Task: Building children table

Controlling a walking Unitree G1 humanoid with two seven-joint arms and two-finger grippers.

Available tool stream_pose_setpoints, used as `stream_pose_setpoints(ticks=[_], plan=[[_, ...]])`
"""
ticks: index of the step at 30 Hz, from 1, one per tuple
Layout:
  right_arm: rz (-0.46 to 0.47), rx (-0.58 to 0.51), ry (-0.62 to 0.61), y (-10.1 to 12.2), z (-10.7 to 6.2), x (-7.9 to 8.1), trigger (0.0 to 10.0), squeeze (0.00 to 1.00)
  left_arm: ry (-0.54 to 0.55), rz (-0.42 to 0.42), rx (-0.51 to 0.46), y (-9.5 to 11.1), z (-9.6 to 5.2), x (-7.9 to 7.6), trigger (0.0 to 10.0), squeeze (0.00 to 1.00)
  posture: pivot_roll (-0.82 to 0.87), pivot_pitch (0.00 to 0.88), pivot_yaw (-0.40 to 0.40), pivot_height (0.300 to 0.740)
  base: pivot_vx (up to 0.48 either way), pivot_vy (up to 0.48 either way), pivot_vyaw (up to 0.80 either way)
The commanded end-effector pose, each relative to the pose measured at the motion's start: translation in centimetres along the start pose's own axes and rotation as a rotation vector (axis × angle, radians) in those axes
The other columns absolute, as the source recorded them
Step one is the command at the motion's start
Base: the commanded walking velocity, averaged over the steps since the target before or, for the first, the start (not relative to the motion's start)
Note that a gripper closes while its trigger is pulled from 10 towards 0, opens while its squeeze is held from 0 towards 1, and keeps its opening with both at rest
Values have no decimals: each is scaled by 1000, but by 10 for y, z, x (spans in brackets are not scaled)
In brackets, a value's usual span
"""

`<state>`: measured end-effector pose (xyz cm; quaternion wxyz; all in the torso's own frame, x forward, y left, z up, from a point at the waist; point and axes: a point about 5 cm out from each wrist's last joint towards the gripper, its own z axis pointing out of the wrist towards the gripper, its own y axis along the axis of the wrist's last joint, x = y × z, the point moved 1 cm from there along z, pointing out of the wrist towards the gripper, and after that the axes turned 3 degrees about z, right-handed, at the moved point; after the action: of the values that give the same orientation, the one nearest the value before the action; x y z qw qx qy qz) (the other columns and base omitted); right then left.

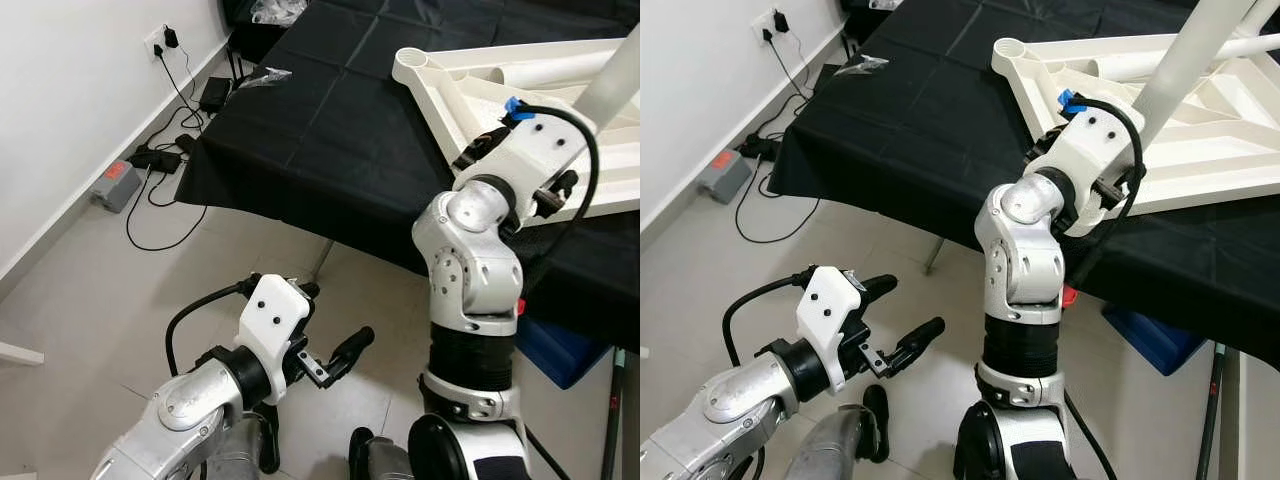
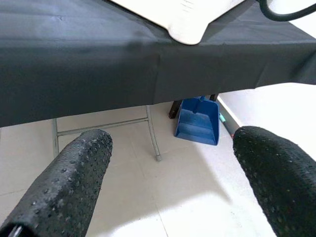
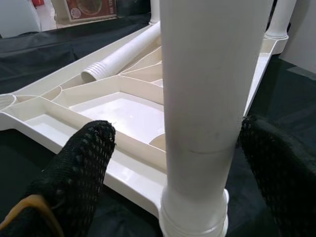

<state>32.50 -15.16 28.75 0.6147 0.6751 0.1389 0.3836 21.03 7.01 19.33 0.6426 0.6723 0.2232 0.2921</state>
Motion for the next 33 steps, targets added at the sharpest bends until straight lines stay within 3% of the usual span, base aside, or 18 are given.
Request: stream_pose_setpoints(ticks=[1,17,24,26,28,32,33], plan=[[-31,70,-14,-22,-8,-9,10000,0,-9,-10,12,-4,-1,-2,10000,0,184,316,-31,740,0,0,0],[-112,51,24,-28,-8,-37,10000,0,-8,-12,7,-3,1,-2,10000,0,177,323,-29,740,0,0,0],[-113,52,56,-29,-8,-41,10000,0,-8,-11,6,-3,1,-1,10000,0,174,324,-30,740,0,0,0],[-96,61,102,-29,-9,-41,10000,0,-8,-8,6,-3,1,-1,10000,0,174,324,-30,740,0,0,0],[-92,81,237,-34,-12,-47,10000,0,-8,-8,6,-3,0,0,10000,0,170,322,-24,740,0,0,0],[-97,90,285,-36,-14,-50,10000,0,-8,-9,7,-3,0,0,10000,0,170,322,-24,740,0,0,0],[-102,113,378,-41,-15,-58,10000,0,-8,-11,8,-4,0,0,10000,0,164,314,-23,740,0,0,0]])
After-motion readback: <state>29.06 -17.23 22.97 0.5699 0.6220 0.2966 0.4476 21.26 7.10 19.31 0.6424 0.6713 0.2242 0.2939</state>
